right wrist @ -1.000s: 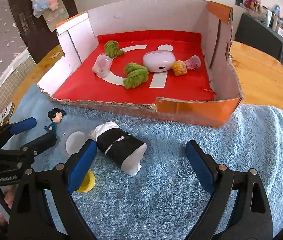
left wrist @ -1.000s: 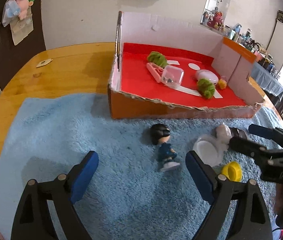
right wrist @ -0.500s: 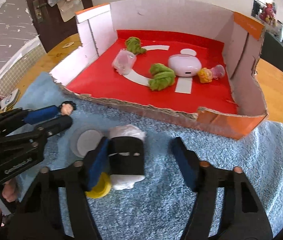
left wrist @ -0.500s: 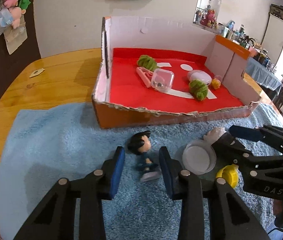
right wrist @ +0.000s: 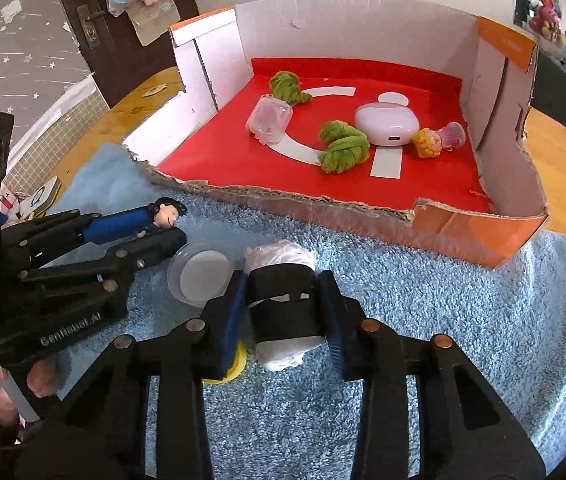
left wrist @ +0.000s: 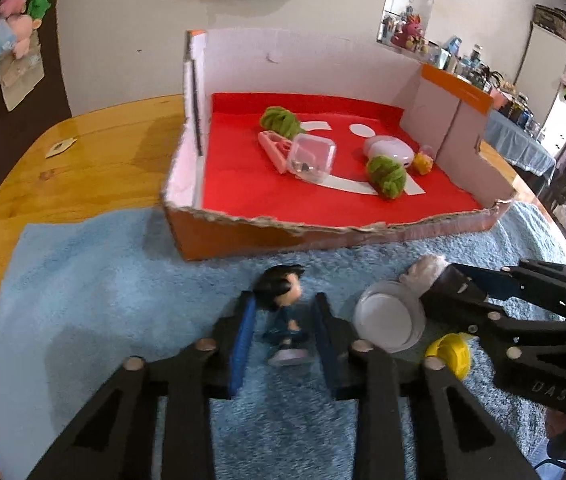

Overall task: Organize objects
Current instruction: 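Grasp the black-haired figurine with the left gripper while the right grasps the black-and-white roll, then lift the figurine and roll and carry both toward the red box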

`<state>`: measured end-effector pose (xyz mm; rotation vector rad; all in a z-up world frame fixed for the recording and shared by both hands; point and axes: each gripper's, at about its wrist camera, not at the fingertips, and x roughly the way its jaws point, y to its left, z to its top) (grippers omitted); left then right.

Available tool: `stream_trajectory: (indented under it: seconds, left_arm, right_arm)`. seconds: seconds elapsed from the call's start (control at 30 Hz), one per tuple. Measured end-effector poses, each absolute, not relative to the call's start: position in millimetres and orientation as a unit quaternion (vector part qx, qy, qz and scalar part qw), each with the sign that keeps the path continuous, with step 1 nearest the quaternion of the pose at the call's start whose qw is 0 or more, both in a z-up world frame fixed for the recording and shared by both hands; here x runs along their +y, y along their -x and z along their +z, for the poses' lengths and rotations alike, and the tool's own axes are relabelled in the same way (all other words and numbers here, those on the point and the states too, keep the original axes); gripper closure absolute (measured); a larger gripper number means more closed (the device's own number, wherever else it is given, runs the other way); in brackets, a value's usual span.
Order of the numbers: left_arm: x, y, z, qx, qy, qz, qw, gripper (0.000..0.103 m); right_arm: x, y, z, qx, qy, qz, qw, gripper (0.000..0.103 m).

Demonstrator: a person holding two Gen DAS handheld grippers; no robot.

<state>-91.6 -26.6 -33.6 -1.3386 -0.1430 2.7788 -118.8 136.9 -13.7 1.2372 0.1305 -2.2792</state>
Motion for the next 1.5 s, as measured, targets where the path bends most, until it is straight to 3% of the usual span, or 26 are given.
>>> stream_trajectory:
  seconds: [1.5]
  left_arm:
    - [-26, 56, -6, -0.06, 0.403, 0.912, 0.055, 0.081]
  right_arm:
    - [146, 89, 14, 0.017, -0.436, -0.855, 0.281, 0.07]
